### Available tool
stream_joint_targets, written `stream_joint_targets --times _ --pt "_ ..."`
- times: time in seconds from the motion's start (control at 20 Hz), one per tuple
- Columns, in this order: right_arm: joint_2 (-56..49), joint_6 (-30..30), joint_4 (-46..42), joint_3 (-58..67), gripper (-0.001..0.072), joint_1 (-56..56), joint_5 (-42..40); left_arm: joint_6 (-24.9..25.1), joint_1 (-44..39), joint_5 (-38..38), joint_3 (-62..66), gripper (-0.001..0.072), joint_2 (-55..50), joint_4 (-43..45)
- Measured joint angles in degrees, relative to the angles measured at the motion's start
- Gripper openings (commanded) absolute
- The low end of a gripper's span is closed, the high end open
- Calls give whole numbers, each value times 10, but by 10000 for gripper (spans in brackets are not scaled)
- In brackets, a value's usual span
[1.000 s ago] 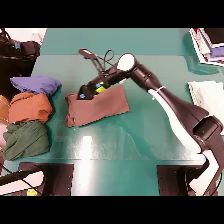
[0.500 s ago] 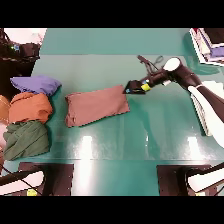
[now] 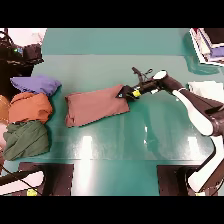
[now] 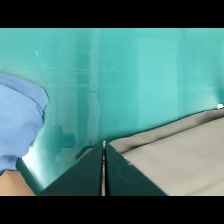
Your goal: Fold the shirts.
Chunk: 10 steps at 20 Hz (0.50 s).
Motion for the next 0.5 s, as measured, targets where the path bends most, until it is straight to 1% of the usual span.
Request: stream_joint_targets --times 0.1,0.3,0.5 --pt "-17 -2 4 36 21 19 0 0 0 0 -2 23 0 -9" --pt "-28 -4 0 94 16 29 13 0 -3 -1 -3 22 0 -22" --pt "3 6 -6 117 16 -17 21 9 -41 -1 -3 22 0 -28"
